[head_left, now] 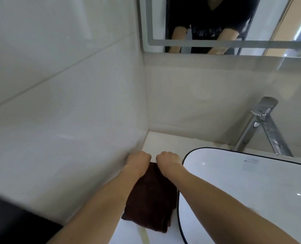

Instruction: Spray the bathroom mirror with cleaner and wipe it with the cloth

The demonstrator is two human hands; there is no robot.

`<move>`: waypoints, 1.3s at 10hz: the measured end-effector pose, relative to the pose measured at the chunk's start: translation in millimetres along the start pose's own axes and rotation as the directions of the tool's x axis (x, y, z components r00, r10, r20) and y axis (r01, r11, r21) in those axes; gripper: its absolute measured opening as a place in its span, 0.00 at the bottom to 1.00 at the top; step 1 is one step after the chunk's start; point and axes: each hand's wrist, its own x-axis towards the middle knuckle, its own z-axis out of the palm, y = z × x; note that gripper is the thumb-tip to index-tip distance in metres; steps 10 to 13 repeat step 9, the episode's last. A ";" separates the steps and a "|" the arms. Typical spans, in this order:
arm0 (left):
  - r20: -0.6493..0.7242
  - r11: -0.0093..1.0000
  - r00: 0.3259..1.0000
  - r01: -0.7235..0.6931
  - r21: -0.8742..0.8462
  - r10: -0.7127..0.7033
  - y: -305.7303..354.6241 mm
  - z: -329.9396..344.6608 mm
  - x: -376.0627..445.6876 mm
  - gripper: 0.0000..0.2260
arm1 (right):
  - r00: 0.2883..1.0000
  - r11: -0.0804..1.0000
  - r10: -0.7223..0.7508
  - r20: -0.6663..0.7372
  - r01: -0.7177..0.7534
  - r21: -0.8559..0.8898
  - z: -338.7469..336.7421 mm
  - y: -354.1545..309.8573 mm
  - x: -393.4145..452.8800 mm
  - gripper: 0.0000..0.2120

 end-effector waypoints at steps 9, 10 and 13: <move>0.143 0.992 0.982 -0.120 -0.044 0.126 4.4 65.8 -51.3 0.52 | 0.996 0.988 0.054 0.073 -0.042 -0.149 57.3 -37.0 -31.1 0.31; 0.143 0.992 0.982 -0.120 -0.044 0.126 4.4 65.8 -51.3 0.52 | 0.996 0.988 0.054 0.073 -0.042 -0.149 57.3 -37.0 -31.1 0.31; 0.143 0.992 0.982 -0.120 -0.044 0.126 4.4 65.8 -51.3 0.52 | 0.996 0.988 0.054 0.073 -0.042 -0.149 57.3 -37.0 -31.1 0.31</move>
